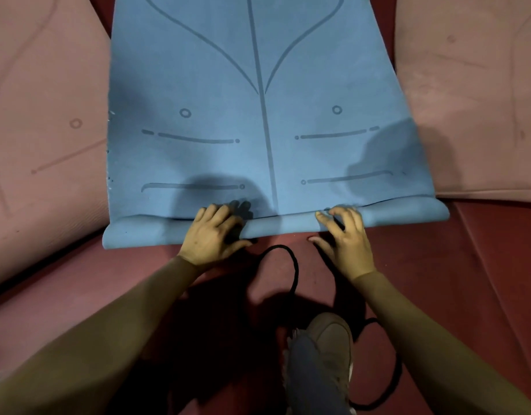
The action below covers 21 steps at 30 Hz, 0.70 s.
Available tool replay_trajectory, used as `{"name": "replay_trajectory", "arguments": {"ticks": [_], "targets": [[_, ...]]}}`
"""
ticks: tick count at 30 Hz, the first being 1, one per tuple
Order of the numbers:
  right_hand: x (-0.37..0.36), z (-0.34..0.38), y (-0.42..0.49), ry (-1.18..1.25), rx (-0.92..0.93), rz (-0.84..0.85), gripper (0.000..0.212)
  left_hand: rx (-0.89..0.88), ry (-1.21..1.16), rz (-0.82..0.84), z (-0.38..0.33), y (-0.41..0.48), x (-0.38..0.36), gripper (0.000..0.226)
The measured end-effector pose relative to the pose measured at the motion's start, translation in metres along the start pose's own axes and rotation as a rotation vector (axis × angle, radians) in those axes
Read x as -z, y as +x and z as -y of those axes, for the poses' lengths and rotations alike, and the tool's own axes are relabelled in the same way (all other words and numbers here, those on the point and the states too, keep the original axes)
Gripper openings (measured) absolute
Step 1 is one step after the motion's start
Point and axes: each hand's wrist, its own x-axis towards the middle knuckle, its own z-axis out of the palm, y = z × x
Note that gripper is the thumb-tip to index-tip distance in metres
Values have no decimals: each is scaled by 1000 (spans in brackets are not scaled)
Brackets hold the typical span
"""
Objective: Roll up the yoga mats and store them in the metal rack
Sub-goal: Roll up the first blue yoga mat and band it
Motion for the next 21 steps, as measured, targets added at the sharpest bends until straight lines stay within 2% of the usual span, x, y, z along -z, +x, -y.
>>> {"name": "replay_trajectory", "arguments": {"ticks": [4,8,10,15,18,21], "targets": [[9,-9,14,212,-138,103,42,62,76,-41,-9,-2,3,39],[17,-14,27,321,-183,185,46,315,84,-86,-30,-7,0,31],[19,-15,31,334,-192,209,44,382,57,-115,-31,-3,-3,30],[25,-17,47,500,-382,301,27,203,-66,-132,-6,-2,-1,33],[28,-19,58,572,-469,375,25,123,-151,-51,6,-3,4,42],[24,-14,54,596,-443,303,25,85,-83,-29,4,-1,5,35]]}}
